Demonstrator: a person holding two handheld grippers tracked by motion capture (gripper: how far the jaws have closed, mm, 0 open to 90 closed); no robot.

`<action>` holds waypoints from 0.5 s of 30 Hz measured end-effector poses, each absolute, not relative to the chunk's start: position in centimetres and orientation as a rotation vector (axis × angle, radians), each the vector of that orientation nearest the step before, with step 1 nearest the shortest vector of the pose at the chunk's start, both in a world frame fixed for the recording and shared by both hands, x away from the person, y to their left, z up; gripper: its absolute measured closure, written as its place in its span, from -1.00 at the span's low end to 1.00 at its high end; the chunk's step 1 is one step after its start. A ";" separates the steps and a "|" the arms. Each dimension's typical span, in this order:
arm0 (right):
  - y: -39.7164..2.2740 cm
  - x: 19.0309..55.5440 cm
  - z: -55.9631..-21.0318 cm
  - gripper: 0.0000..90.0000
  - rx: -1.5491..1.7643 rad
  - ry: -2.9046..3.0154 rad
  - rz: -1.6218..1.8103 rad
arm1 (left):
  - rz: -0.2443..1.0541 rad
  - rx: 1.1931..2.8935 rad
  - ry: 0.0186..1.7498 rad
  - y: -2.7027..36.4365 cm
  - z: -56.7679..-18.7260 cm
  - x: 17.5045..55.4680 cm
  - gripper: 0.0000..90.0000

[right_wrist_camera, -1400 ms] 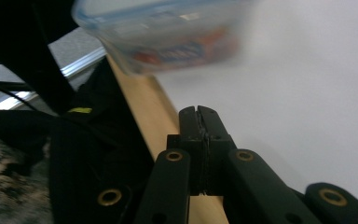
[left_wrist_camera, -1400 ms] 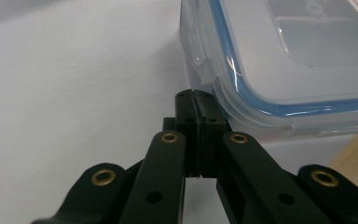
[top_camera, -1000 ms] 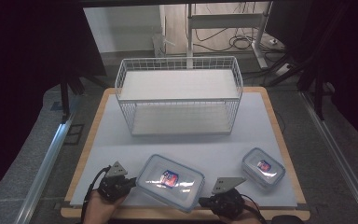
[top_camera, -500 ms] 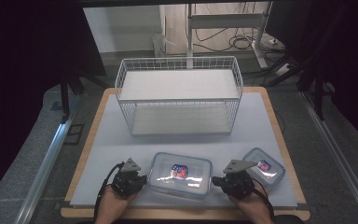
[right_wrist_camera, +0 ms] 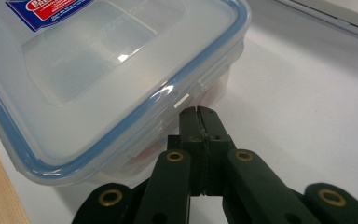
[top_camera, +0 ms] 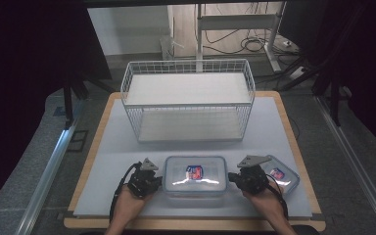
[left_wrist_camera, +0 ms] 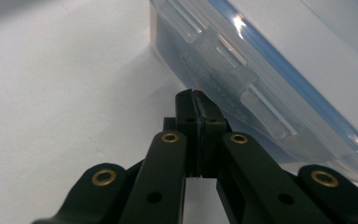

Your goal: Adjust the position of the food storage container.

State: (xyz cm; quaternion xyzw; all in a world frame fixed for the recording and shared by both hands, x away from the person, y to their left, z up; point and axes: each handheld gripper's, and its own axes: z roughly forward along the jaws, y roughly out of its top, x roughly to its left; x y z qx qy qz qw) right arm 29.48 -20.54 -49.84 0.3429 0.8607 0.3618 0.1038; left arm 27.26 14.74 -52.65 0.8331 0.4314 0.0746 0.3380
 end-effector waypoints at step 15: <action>-22.9 27.5 -48.3 0.50 0.861 2.490 0.995 | 0.338 2.092 1.143 19.0 -51.6 24.6 -0.31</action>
